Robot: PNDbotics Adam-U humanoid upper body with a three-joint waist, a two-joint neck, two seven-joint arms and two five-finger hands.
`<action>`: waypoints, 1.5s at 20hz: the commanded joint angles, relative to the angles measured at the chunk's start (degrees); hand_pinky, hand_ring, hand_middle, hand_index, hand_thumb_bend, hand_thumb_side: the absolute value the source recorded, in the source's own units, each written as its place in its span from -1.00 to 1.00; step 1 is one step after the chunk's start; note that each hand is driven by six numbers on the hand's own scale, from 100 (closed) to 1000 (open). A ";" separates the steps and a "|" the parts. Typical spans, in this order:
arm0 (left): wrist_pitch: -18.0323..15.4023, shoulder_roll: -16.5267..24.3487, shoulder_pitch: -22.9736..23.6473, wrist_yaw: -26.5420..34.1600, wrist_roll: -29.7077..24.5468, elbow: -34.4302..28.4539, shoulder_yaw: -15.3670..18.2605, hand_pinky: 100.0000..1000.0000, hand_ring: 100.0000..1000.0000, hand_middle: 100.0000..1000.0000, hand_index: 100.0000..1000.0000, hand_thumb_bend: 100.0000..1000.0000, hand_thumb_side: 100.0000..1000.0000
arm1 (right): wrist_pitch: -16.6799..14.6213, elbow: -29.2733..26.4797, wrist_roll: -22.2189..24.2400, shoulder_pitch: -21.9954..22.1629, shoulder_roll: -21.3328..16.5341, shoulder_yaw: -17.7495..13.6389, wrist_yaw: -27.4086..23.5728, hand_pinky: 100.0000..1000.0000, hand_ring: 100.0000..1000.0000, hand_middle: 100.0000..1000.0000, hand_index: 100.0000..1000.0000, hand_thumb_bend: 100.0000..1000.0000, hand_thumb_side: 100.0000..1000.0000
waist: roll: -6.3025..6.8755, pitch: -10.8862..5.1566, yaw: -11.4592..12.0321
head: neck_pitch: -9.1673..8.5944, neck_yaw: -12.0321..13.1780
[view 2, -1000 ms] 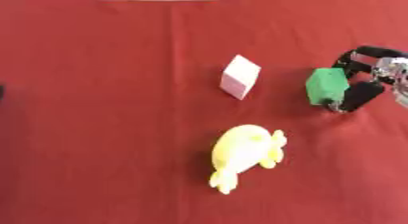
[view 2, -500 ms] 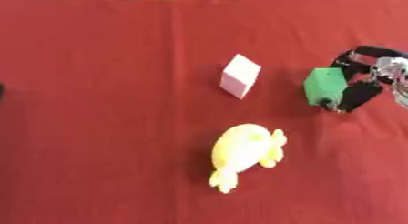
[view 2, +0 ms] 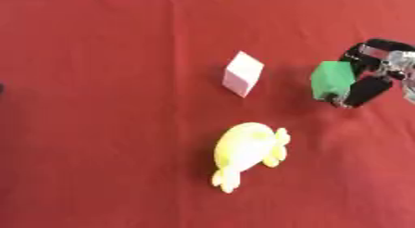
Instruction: Pick up the objects with one hand, pass them to the other hand, and then place them into the box on the other side of the table.
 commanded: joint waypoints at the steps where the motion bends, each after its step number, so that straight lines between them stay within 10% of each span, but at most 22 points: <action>1: -0.12 1.86 -0.13 0.21 -0.35 -0.75 0.40 0.64 0.70 0.06 0.37 -1.00 0.25 | 0.40 -1.33 -2.64 -0.93 -2.33 -0.90 -2.70 0.75 0.44 0.03 0.03 -0.64 -1.00 | 0.29 -2.88 -0.38 | 0.49 0.70; 11: -0.63 3.06 -0.34 0.99 -0.99 -0.75 0.56 0.64 0.70 0.06 0.37 -1.00 0.18 | 2.01 -3.53 -12.05 -4.11 -0.62 -0.22 -9.53 0.68 0.41 0.02 0.00 -0.92 -1.00 | 0.63 -5.52 -2.01 | 1.76 2.20; 30: -3.10 14.71 -2.44 -0.10 -0.62 -0.75 3.90 0.61 0.69 0.10 0.40 -1.00 0.04 | 1.57 -4.75 -33.26 -19.92 20.37 9.37 -16.82 0.49 0.29 0.03 -0.04 -1.00 -1.00 | 1.67 -12.11 -5.27 | 6.63 7.24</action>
